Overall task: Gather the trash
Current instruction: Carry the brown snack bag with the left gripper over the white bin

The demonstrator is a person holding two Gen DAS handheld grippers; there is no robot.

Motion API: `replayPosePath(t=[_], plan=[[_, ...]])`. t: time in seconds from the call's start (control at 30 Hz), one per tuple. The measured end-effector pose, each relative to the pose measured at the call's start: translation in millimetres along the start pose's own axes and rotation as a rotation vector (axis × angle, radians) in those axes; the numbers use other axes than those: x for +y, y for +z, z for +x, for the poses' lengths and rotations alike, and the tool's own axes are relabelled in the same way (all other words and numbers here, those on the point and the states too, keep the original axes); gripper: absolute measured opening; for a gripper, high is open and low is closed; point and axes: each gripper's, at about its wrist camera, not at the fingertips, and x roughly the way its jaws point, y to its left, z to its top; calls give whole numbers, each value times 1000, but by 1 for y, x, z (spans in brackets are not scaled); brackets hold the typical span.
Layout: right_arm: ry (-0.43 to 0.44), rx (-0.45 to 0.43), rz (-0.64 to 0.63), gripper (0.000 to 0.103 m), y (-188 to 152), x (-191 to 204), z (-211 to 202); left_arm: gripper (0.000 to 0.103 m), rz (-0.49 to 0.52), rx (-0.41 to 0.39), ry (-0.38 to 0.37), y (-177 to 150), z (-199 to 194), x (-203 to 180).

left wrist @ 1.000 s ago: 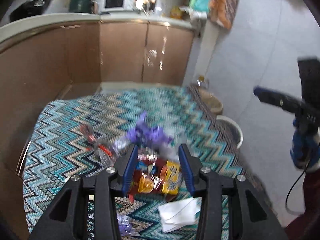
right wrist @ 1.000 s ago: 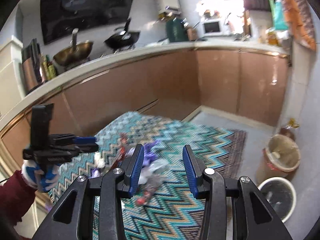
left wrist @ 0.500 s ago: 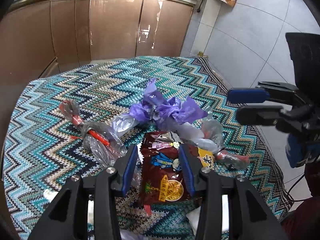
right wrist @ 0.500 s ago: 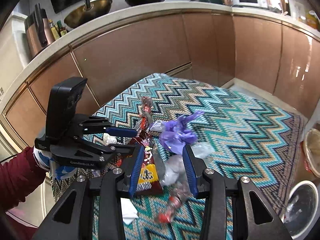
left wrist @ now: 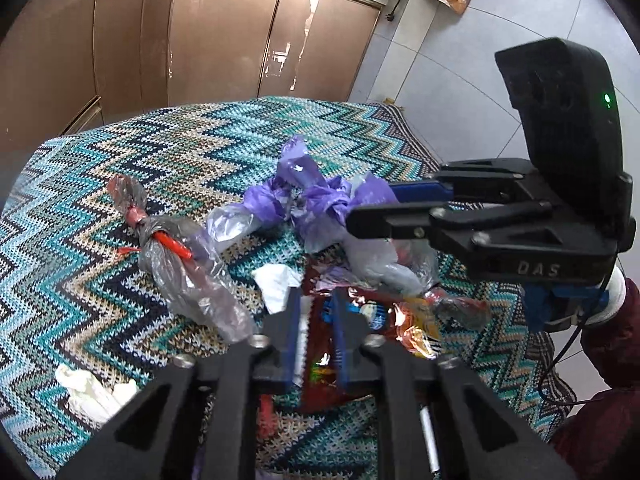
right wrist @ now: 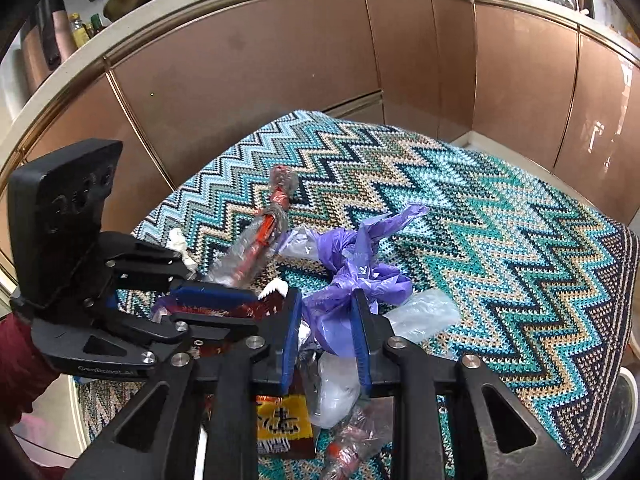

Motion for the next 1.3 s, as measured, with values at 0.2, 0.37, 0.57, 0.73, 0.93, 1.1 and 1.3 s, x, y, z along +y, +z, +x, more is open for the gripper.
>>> replayPosePath(t=[0.2,0.37,0.57,0.73,0.93,1.1,1.3], plan=[[17,-76,23,11,6,2,-25,7,0,-53,32,-5,-19,-9],[25,-164,26,7,12,12,-62,4,-17,-126,64,-6,-53,-19],[11,-258,6,7,9,30,-113,3,-34,-209,110,-6,-99,-31],[-11,-308,-1,7,-5,41,-152,2,-27,-267,150,-7,-133,-42],[-40,-366,22,7,-31,39,-194,2,0,-312,176,-6,-161,-65],[-65,-403,64,7,-51,18,-222,2,44,-325,168,10,-166,-97],[-141,-436,134,7,-80,-27,-255,2,108,-319,104,50,-140,-149]])
